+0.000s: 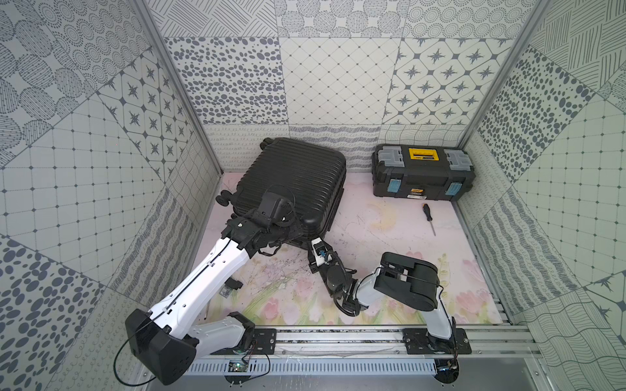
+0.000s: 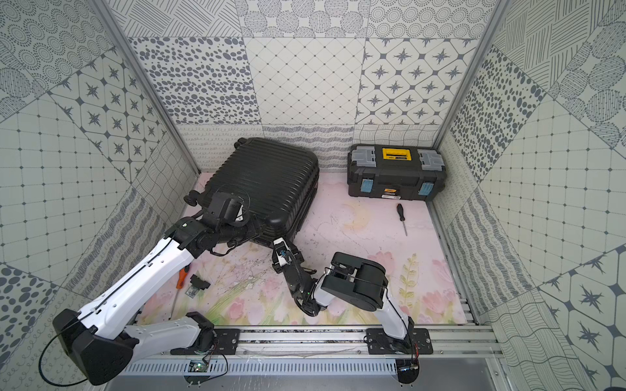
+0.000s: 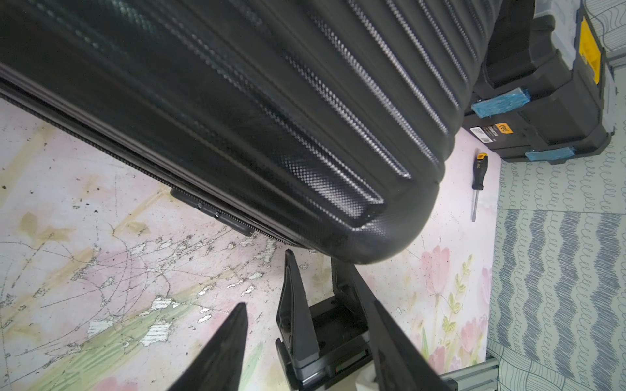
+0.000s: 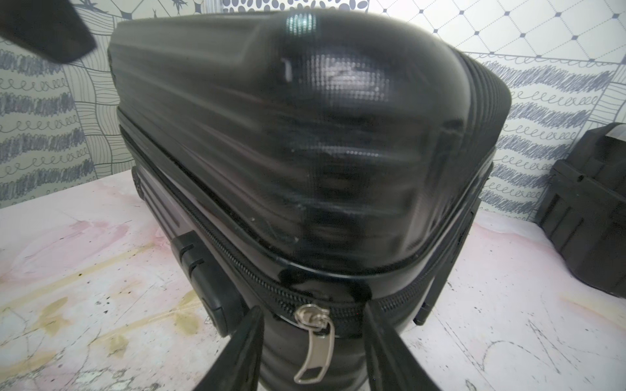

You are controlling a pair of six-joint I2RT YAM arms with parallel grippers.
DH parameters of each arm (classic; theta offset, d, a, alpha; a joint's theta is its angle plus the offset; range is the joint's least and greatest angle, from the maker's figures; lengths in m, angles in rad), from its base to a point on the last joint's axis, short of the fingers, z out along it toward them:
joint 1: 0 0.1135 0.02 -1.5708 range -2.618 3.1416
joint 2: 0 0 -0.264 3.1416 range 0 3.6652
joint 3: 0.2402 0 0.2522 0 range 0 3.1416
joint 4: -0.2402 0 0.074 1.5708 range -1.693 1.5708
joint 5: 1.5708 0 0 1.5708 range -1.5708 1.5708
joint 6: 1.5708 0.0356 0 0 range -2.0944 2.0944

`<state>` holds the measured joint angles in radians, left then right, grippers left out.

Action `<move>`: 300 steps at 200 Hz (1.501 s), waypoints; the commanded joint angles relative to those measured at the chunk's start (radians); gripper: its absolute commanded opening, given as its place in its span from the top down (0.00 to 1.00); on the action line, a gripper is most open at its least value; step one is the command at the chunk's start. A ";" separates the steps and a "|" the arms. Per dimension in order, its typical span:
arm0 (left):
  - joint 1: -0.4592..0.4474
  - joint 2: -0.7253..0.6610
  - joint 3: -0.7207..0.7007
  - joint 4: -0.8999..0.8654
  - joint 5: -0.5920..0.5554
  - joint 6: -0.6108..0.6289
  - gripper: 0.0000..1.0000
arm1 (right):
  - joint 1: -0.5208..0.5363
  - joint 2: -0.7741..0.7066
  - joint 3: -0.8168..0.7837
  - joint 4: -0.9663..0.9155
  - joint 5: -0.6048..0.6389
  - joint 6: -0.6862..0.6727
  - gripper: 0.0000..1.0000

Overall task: Open the suitcase zippers
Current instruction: Unzip the zipper on the suitcase, then adjust the suitcase at the center of the board.

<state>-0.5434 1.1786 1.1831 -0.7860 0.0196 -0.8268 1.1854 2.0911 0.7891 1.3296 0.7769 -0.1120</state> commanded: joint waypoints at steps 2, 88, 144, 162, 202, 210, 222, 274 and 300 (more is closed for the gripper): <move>0.001 -0.015 0.015 -0.028 0.003 0.011 0.43 | -0.036 0.043 0.021 -0.065 0.019 0.016 0.56; 0.001 -0.030 0.019 -0.044 -0.012 0.024 0.43 | -0.098 -0.049 -0.079 -0.027 -0.037 -0.002 1.00; 0.001 -0.010 0.116 -0.124 -0.083 0.110 0.43 | -0.261 -0.271 -0.225 -0.101 -0.142 -0.024 1.00; 0.001 0.015 0.162 -0.144 -0.098 0.150 0.43 | -0.304 -0.334 -0.279 -0.118 -0.233 -0.033 1.00; 0.001 0.117 0.270 -0.147 -0.048 0.197 0.43 | -0.383 -0.415 -0.346 -0.144 -0.382 -0.029 1.00; -0.001 0.142 0.293 -0.139 -0.023 0.199 0.44 | -0.407 -0.427 -0.348 -0.155 -0.434 -0.013 1.00; -0.007 0.182 0.331 -0.131 -0.011 0.207 0.44 | -0.413 -0.431 -0.343 -0.176 -0.491 -0.015 1.00; -0.089 0.373 0.575 -0.185 -0.070 0.229 0.44 | -0.334 -0.419 -0.376 -0.128 -0.559 -0.014 1.00; -0.137 0.450 0.666 -0.210 -0.106 0.237 0.44 | -0.272 -0.428 -0.386 -0.129 -0.540 -0.030 1.00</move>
<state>-0.6254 1.5402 1.7275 -0.9333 -0.0353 -0.6441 0.8524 1.6859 0.4232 1.1423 0.2848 -0.1234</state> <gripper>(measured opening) 0.560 0.046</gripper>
